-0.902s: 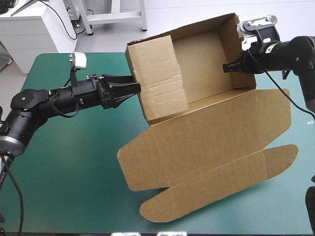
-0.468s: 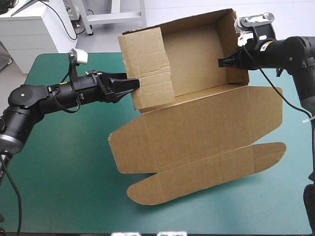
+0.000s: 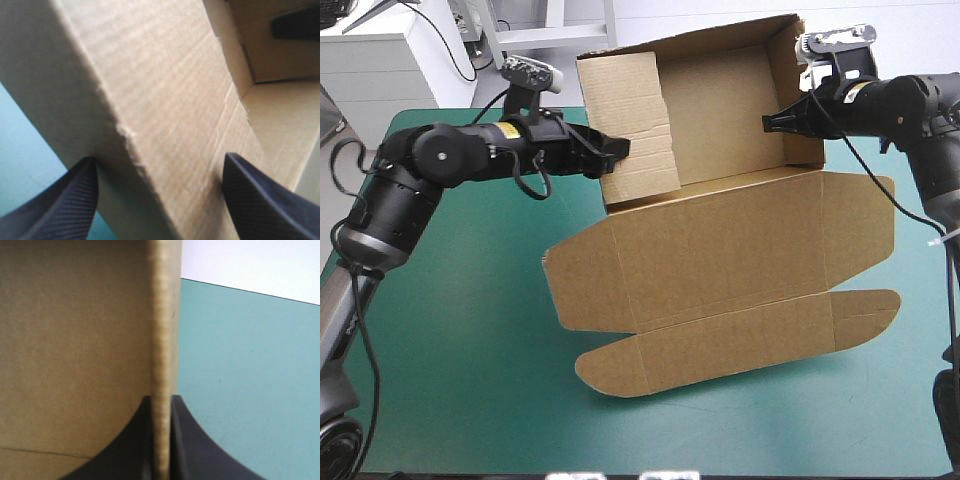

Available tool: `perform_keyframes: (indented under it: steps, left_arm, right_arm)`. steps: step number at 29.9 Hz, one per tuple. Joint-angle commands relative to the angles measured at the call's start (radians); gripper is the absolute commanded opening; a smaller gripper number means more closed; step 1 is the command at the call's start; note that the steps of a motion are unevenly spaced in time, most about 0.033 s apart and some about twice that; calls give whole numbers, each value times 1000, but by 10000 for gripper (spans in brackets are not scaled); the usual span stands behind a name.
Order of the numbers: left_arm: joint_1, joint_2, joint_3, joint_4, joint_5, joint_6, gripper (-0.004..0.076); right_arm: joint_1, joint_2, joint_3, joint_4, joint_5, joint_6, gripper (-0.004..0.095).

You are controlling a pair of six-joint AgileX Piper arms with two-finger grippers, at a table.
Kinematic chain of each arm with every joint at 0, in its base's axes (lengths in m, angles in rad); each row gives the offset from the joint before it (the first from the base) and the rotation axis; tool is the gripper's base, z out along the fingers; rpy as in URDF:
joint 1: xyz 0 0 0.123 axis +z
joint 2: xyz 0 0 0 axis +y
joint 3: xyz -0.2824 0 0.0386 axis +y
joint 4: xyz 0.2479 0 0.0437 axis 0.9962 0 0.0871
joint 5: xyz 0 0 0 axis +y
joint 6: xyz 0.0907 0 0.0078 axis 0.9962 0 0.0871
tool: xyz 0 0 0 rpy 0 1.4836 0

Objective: Fold the box

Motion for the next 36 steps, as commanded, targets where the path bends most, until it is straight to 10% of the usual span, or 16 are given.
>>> perform_keyframes:
  steps: [1, 11, 20, 36]
  left_arm:
    - [-67, 37, -133, 164, -15, -176, 495]
    - [-115, 123, -254, 423, 5, -498, 420]
    - [-115, 123, -254, 411, 1, -470, -10]
    - [-115, 276, -250, 406, 77, -380, -6]
  right_arm:
    - [3, -38, -27, 67, -66, 14, -13]
    - [3, -34, -27, 50, -87, 46, -14]
    - [3, -34, -27, 42, -87, 47, -15]
    - [3, 143, -27, 25, 171, 14, -15]
